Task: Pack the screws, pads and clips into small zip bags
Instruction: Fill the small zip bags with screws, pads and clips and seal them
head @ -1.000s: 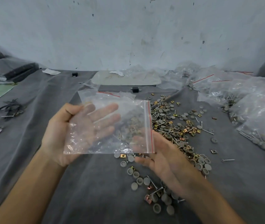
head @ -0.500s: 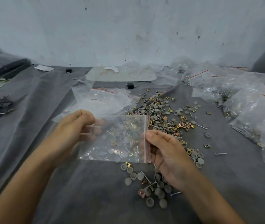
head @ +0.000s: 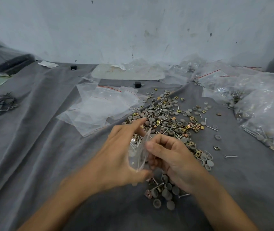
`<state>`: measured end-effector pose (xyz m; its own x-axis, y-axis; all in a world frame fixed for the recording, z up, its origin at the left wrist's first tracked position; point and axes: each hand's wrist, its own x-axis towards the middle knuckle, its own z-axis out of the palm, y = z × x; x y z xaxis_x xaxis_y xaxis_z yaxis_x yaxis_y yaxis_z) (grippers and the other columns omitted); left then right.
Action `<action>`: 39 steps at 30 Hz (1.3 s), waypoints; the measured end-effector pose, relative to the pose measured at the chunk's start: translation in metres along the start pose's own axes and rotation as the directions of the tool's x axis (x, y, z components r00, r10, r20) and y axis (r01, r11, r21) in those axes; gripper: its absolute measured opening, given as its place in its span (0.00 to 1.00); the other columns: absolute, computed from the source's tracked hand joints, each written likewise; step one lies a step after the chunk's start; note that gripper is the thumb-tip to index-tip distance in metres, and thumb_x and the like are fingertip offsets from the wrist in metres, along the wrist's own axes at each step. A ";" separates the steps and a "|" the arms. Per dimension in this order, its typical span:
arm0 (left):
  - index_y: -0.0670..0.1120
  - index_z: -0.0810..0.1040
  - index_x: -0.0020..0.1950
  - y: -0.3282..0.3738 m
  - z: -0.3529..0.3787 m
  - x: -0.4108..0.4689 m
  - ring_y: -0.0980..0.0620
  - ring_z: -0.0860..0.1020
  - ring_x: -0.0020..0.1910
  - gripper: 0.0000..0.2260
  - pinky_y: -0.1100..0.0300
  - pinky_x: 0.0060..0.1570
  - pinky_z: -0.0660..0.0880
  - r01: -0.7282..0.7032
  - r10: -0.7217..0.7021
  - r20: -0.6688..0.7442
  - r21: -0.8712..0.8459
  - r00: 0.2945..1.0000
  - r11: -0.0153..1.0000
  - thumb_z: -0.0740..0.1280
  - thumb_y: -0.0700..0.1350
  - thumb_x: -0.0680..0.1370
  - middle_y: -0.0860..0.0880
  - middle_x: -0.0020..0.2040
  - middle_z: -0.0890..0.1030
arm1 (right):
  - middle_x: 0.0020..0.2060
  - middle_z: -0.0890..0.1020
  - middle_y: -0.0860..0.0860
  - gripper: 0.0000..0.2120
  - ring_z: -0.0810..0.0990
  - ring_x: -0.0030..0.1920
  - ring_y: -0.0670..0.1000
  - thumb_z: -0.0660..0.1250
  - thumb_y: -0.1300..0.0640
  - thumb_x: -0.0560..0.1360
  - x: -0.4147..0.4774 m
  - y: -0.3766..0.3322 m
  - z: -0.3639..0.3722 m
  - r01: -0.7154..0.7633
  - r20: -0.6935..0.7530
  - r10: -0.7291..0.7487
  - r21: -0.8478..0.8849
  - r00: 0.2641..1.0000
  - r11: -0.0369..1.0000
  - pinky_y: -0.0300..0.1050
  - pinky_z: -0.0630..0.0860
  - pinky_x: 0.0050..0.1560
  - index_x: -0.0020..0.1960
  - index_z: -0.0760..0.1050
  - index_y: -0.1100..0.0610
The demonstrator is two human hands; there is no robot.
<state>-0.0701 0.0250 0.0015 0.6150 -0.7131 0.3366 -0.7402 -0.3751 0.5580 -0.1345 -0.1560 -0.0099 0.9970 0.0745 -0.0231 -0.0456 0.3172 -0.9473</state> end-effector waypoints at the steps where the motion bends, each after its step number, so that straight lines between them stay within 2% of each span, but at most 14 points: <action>1: 0.65 0.54 0.77 0.001 0.000 -0.001 0.63 0.62 0.70 0.50 0.73 0.67 0.61 -0.010 0.010 0.000 -0.016 1.000 1.000 0.78 0.63 0.63 0.73 0.66 0.63 | 0.34 0.79 0.55 0.08 0.78 0.33 0.49 0.77 0.53 0.69 -0.001 -0.001 -0.002 -0.007 0.016 0.007 -0.019 1.000 1.000 0.40 0.77 0.34 0.40 0.80 0.55; 5: 0.71 0.52 0.75 0.006 0.003 -0.003 0.65 0.55 0.77 0.49 0.62 0.73 0.59 -0.010 0.018 0.108 -0.075 0.994 0.997 0.78 0.65 0.61 0.73 0.73 0.56 | 0.37 0.82 0.55 0.02 0.80 0.36 0.50 0.73 0.60 0.74 -0.004 -0.003 -0.002 -0.049 0.124 0.059 -0.082 0.991 0.995 0.41 0.79 0.38 0.42 0.81 0.56; 9: 0.66 0.65 0.69 0.006 0.003 -0.001 0.59 0.72 0.69 0.39 0.60 0.66 0.71 0.026 -0.030 -0.017 -0.202 0.999 0.979 0.80 0.56 0.63 0.64 0.64 0.74 | 0.30 0.81 0.52 0.13 0.81 0.30 0.49 0.70 0.69 0.73 -0.001 0.001 -0.001 0.032 -0.025 -0.040 -0.252 0.999 0.967 0.39 0.77 0.31 0.36 0.75 0.54; 11: 0.67 0.63 0.71 0.002 0.003 0.000 0.62 0.73 0.68 0.42 0.61 0.65 0.71 0.046 -0.057 -0.049 -0.209 0.997 0.977 0.81 0.55 0.63 0.64 0.64 0.74 | 0.29 0.80 0.51 0.15 0.81 0.29 0.49 0.68 0.73 0.75 0.000 0.003 -0.003 0.083 -0.071 -0.112 -0.328 0.991 0.941 0.39 0.77 0.30 0.38 0.71 0.56; 14: 0.71 0.53 0.75 -0.005 0.001 -0.001 0.69 0.66 0.71 0.51 0.60 0.71 0.66 0.128 -0.108 0.128 -0.159 0.986 0.979 0.82 0.63 0.60 0.69 0.70 0.68 | 0.34 0.80 0.50 0.11 0.80 0.35 0.49 0.67 0.71 0.77 -0.001 0.002 -0.007 0.149 0.006 -0.159 -0.376 0.987 0.914 0.40 0.78 0.35 0.42 0.70 0.57; 17: 0.68 0.57 0.76 -0.009 -0.003 -0.003 0.67 0.64 0.73 0.51 0.56 0.74 0.65 0.159 -0.135 0.198 -0.112 0.971 0.981 0.79 0.69 0.58 0.70 0.72 0.67 | 0.41 0.83 0.49 0.11 0.81 0.40 0.49 0.65 0.68 0.80 -0.003 -0.001 -0.012 0.184 0.117 -0.142 -0.577 0.983 0.796 0.42 0.78 0.43 0.49 0.79 0.53; 21: 0.64 0.62 0.75 -0.007 -0.003 -0.002 0.66 0.62 0.72 0.46 0.57 0.74 0.64 0.106 -0.108 0.154 0.025 0.982 0.994 0.74 0.73 0.61 0.71 0.69 0.66 | 0.49 0.83 0.41 0.16 0.81 0.52 0.43 0.62 0.65 0.80 -0.003 0.002 -0.010 0.164 0.113 -0.121 -0.773 0.986 0.613 0.36 0.74 0.52 0.58 0.83 0.50; 26: 0.60 0.58 0.79 -0.011 0.001 -0.004 0.66 0.59 0.73 0.51 0.68 0.72 0.58 0.113 -0.122 0.197 0.058 0.973 0.992 0.72 0.72 0.61 0.66 0.71 0.63 | 0.54 0.81 0.48 0.18 0.80 0.55 0.48 0.66 0.62 0.78 -0.001 0.006 -0.007 0.112 0.077 -0.082 -0.750 0.994 0.652 0.53 0.77 0.59 0.66 0.79 0.50; 29: 0.59 0.62 0.77 -0.011 -0.001 -0.004 0.69 0.61 0.70 0.44 0.68 0.70 0.62 0.072 -0.081 0.151 0.062 0.985 0.995 0.76 0.64 0.64 0.67 0.68 0.67 | 0.48 0.80 0.47 0.09 0.80 0.48 0.47 0.71 0.54 0.77 -0.001 0.007 -0.005 0.117 0.083 -0.082 -0.743 0.993 0.660 0.50 0.78 0.52 0.56 0.82 0.47; 31: 0.61 0.66 0.74 -0.008 -0.001 -0.005 0.67 0.64 0.69 0.39 0.67 0.68 0.64 0.023 -0.031 0.124 0.064 0.992 0.998 0.76 0.59 0.65 0.67 0.66 0.70 | 0.47 0.79 0.47 0.05 0.80 0.47 0.47 0.71 0.49 0.76 -0.001 0.009 -0.006 0.124 0.091 -0.085 -0.807 0.992 0.577 0.52 0.77 0.51 0.51 0.84 0.47; 33: 0.61 0.69 0.71 -0.003 0.000 -0.004 0.64 0.68 0.68 0.34 0.65 0.67 0.65 -0.023 0.018 0.104 0.052 0.994 0.998 0.75 0.56 0.66 0.66 0.63 0.73 | 0.47 0.79 0.45 0.04 0.80 0.47 0.46 0.72 0.51 0.77 0.001 0.010 -0.008 0.138 0.093 -0.113 -0.848 0.989 0.512 0.50 0.77 0.49 0.50 0.85 0.49; 35: 0.61 0.68 0.73 0.001 0.003 -0.003 0.62 0.70 0.68 0.34 0.60 0.69 0.65 -0.062 0.056 0.105 0.055 0.993 0.997 0.72 0.56 0.67 0.65 0.65 0.73 | 0.46 0.79 0.42 0.05 0.79 0.46 0.44 0.70 0.57 0.77 0.001 0.008 -0.008 0.181 0.123 -0.141 -0.826 0.982 0.534 0.43 0.76 0.46 0.47 0.84 0.49; 37: 0.61 0.61 0.78 -0.002 0.003 -0.001 0.65 0.62 0.74 0.42 0.59 0.74 0.60 -0.047 0.035 0.115 0.099 0.993 0.994 0.71 0.61 0.66 0.65 0.72 0.67 | 0.46 0.78 0.44 0.12 0.79 0.45 0.47 0.69 0.62 0.76 0.000 0.006 -0.006 0.210 0.152 -0.147 -0.790 0.977 0.577 0.48 0.77 0.47 0.46 0.79 0.43; 39: 0.67 0.49 0.78 -0.011 -0.001 -0.001 0.72 0.49 0.74 0.50 0.61 0.75 0.53 0.016 -0.037 0.150 0.142 0.988 0.990 0.71 0.69 0.61 0.69 0.75 0.57 | 0.50 0.80 0.51 0.13 0.80 0.48 0.52 0.67 0.66 0.76 0.000 0.004 -0.006 0.202 0.152 -0.133 -0.755 0.979 0.623 0.57 0.78 0.51 0.51 0.80 0.48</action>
<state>-0.0627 0.0305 -0.0039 0.5946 -0.7792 0.1981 -0.7615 -0.4668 0.4498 -0.1345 -0.1604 -0.0160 0.9728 0.1747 0.1521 0.2208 -0.5015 -0.8365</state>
